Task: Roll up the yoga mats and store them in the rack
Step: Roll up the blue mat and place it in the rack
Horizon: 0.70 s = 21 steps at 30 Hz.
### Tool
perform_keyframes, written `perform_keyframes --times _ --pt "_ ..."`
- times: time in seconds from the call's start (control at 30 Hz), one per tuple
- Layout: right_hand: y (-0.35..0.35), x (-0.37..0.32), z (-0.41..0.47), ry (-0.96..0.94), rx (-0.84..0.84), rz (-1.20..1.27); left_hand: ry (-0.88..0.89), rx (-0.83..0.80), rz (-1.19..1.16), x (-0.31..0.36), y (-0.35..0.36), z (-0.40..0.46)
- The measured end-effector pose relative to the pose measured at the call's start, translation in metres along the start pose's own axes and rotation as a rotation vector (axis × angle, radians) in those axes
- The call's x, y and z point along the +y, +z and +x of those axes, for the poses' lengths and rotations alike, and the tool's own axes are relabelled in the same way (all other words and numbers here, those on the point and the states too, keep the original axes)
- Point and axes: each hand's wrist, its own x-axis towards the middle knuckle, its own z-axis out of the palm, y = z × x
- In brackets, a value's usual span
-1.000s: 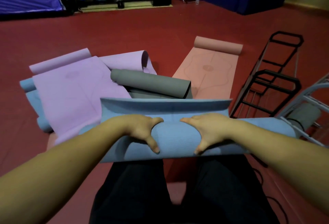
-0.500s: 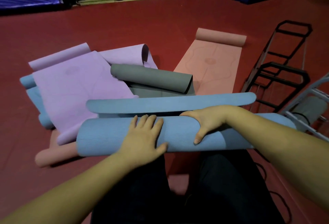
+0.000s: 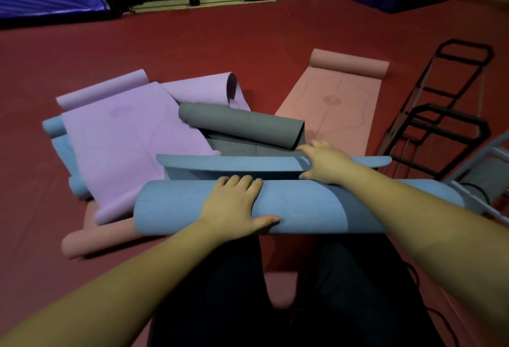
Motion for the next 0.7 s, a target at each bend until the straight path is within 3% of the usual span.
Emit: perform_keyframes --times 0.2,0.37,0.47,0.7 --pt "0.008 -0.003 0.024 0.029 0.021 -0.130 -0.025 -0.079 0.001 -0.009 -0.009 0.017" --pt "0.004 -0.002 0.024 0.092 0.360 0.011 0.028 -0.036 0.067 -0.016 -0.007 0.027" --pt "-0.004 -0.002 0.023 0.117 0.470 0.012 0.042 0.001 0.070 -0.017 -0.005 0.033" --pt "-0.033 -0.006 0.032 0.138 0.456 -0.018 -0.016 -0.057 0.042 -0.009 -0.007 0.046"
